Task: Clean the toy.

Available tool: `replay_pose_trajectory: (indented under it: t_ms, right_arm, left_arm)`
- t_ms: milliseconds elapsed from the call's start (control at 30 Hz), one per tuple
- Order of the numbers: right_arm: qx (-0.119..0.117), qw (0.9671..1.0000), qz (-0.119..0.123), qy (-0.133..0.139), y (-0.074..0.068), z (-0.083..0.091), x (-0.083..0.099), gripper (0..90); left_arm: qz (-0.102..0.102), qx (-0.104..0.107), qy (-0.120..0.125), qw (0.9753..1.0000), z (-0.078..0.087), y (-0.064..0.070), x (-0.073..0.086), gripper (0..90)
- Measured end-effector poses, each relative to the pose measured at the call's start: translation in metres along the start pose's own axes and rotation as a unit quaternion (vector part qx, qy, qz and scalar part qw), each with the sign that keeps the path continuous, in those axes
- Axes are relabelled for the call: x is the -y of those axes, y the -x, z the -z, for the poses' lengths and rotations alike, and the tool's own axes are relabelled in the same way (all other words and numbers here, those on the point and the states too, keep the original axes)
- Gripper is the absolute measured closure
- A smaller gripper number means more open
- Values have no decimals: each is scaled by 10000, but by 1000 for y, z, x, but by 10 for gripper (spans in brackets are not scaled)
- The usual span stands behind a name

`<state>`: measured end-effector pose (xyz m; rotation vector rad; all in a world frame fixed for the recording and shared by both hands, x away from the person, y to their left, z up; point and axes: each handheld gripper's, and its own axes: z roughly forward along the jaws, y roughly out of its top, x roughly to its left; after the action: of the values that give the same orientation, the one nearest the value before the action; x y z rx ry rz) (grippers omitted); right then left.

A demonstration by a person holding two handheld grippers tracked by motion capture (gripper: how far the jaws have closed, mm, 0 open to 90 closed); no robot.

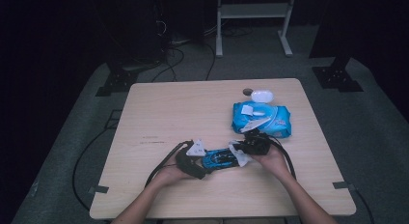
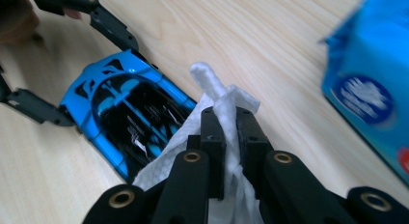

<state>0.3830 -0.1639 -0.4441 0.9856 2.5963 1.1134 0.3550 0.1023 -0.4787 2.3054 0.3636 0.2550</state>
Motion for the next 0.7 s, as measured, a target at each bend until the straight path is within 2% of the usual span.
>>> replay_pose_trajectory:
  t_ms: [33, 67, 100, 133, 233, 300, 367, 400, 467, 567, 600, 633, 700]
  right_arm:
    - [-69, 9998, -164, 52, 3, 4, 4, 837]
    - [-44, 9998, -184, 75, 5, 8, 6, 836]
    - [75, 9999, -146, 53, 5, 11, 8, 837]
    - [90, 9999, -109, 47, 5, 14, 8, 837]
    - [16, 9999, -126, 30, 2, 14, 8, 837]
    - [-100, 9999, -13, 81, -5, 11, 8, 836]
    - [2, 9999, 100, 49, -8, 13, 7, 836]
    - [2, 9999, 100, 49, -8, 13, 7, 836]
    - [150, 9999, 17, 29, -2, 22, 12, 836]
    - [52, 9999, -157, 34, 0, 26, 19, 836]
    - [8, 9999, -155, 46, -1, 27, 21, 836]
    - [-13, 10000, -32, 78, -8, 29, 27, 836]
    - [-44, 10000, -22, 73, -10, 30, 28, 836]
  left_arm:
    - [5, -3, 3, 10000, 0, 0, 0, 248]
    - [1, -5, -2, 10000, 0, 0, 0, 248]
    - [2, -10, -3, 10000, 0, 0, -1, 248]
    - [4, -9, -5, 10000, 0, 0, -1, 248]
    - [8, -8, -9, 10000, 0, 0, -1, 248]
    - [10, -7, -11, 10000, 0, 0, -1, 248]
    - [12, -4, -7, 10000, 0, 0, 0, 248]
    - [12, -4, -7, 10000, 0, 0, 0, 248]
    - [29, -4, 5, 10000, 0, 0, 0, 248]
    - [26, -9, 3, 10000, 0, 0, 0, 248]
    - [22, -7, 3, 10000, 0, 0, 0, 248]
    - [6, -6, -6, 10000, 0, 0, 0, 247]
    - [9, -5, -7, 10000, 0, 0, 0, 247]
